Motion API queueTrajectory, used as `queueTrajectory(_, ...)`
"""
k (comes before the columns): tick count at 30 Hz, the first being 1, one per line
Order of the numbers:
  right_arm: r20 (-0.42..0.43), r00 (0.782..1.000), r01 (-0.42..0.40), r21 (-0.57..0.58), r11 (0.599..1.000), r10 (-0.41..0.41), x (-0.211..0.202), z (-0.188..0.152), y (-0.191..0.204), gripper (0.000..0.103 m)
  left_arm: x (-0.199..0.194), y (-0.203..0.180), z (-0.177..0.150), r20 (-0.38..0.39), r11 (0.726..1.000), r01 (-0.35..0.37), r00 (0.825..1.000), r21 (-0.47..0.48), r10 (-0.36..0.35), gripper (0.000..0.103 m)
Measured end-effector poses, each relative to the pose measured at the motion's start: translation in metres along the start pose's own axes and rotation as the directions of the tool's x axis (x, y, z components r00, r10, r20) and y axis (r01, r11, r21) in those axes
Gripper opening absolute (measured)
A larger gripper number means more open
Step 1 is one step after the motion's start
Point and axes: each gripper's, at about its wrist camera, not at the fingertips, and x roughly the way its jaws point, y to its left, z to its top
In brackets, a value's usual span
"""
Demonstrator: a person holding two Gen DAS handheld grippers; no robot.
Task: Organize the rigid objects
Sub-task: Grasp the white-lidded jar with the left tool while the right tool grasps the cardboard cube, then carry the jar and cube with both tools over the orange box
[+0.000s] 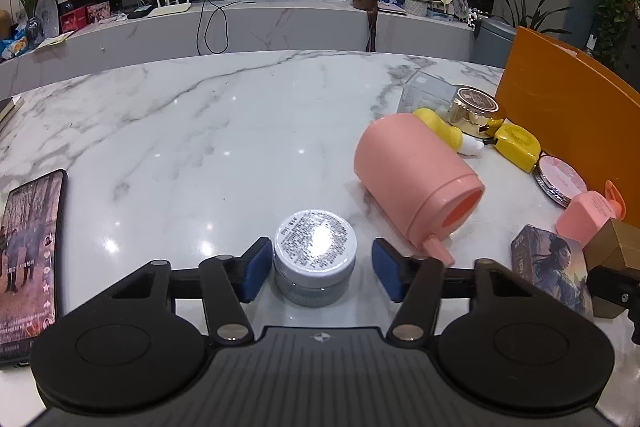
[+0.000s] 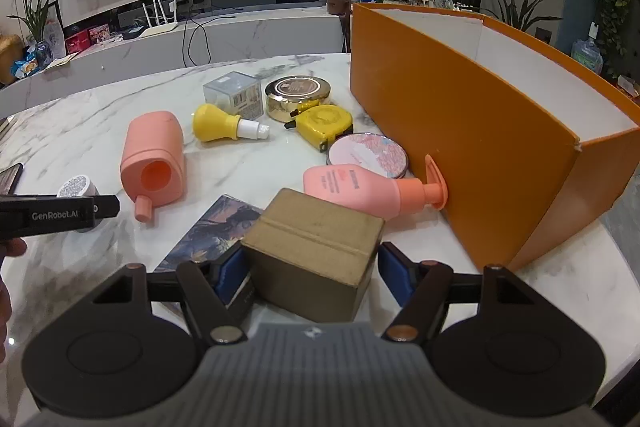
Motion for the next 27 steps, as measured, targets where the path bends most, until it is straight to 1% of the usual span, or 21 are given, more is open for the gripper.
queueTrajectory(1, 0.002, 1.0, 0.001, -0.002, 1.0, -0.001, 0.0, 0.0, 0.0, 0.069, 0.0, 0.001, 0.001, 0.0, 1.0, -0.004, 1.0, -0.002, 0.004, 0.056)
queueTrajectory(3, 0.006, 1.0, 0.001, -0.007, 1.0, -0.001, 0.0, -0.001, 0.0, 0.069, 0.0, 0.003, 0.002, 0.001, 1.0, 0.001, 1.0, -0.004, -0.001, 0.047)
queueTrajectory(7, 0.015, 1.0, -0.004, -0.005, 1.0, 0.004, 0.0, -0.001, -0.001, 0.069, -0.005, 0.006, 0.001, 0.013, 1.0, 0.019, 1.0, -0.011, -0.019, 0.047)
queueTrajectory(12, 0.016, 1.0, -0.014, -0.01, 1.0, 0.015, -0.003, -0.003, -0.002, 0.069, -0.017, 0.003, 0.005, 0.037, 1.0, 0.028, 0.999, 0.008, -0.028, 0.047)
queueTrajectory(17, 0.056, 0.998, -0.031, -0.004, 1.0, 0.031, -0.016, 0.001, -0.005, 0.068, -0.033, -0.001, 0.016, 0.067, 0.999, 0.051, 0.996, 0.006, -0.051, 0.047)
queueTrajectory(22, 0.07, 0.997, -0.038, 0.003, 0.999, 0.037, -0.024, 0.003, -0.008, 0.068, -0.05, -0.01, 0.026, 0.097, 0.997, 0.08, 0.992, 0.015, -0.081, 0.047)
queueTrajectory(27, 0.094, 0.995, -0.044, 0.018, 0.999, 0.042, -0.036, 0.006, -0.014, 0.068, -0.068, -0.025, 0.036, 0.124, 0.992, 0.112, 0.985, 0.052, -0.118, 0.047)
